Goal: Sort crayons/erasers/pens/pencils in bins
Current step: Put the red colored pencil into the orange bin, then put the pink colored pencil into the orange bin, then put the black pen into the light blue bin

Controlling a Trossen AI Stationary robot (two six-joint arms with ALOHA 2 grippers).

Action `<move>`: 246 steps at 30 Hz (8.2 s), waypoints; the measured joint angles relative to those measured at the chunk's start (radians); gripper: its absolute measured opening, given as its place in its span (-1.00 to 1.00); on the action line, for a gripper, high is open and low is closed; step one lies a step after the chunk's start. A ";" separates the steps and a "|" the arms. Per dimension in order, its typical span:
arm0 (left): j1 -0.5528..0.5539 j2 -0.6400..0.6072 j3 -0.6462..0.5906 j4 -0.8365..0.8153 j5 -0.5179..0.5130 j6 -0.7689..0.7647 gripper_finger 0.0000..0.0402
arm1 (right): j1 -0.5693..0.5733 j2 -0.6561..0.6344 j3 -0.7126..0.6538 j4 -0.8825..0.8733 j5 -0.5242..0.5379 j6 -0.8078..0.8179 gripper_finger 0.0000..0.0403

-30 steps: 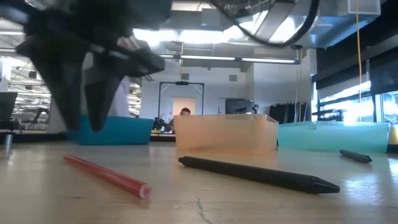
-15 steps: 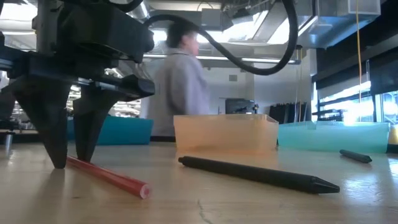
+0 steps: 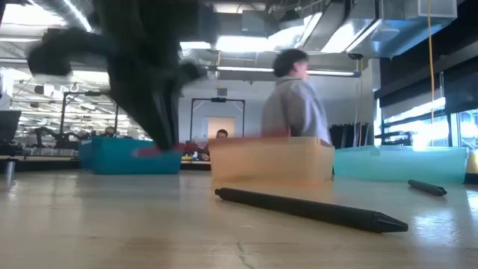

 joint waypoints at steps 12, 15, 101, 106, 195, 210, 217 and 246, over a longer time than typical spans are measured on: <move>0.260 -0.200 0.000 0.202 -0.179 -0.028 -0.98 | 0.000 0.000 0.000 0.011 0.000 -0.005 -0.22; 0.375 -0.186 0.000 0.319 -0.049 -0.037 -0.95 | 0.000 0.000 0.000 0.011 0.000 -0.004 -0.22; 0.143 0.714 0.700 0.559 -0.010 -0.034 -0.51 | 0.069 -0.027 0.001 0.099 0.211 -0.246 -0.22; 0.144 0.718 0.737 0.496 -0.066 -0.015 -0.57 | 0.069 -0.027 0.001 0.098 0.211 -0.246 -0.22; 0.429 0.004 0.068 0.457 -0.266 -0.149 -0.32 | 0.068 -0.026 0.001 0.035 0.071 -0.171 -0.22; 0.304 -0.316 -0.405 0.905 -0.238 -0.047 -0.33 | 0.015 -0.017 0.001 0.008 -0.128 -0.074 -0.22; 0.238 -0.492 -0.608 1.092 -0.233 0.032 -0.33 | -0.110 0.060 0.016 -0.004 -0.420 0.071 -0.22; 0.093 -0.550 -0.865 1.247 0.014 0.076 -0.33 | 0.016 0.562 0.591 -1.742 -0.926 1.132 -0.22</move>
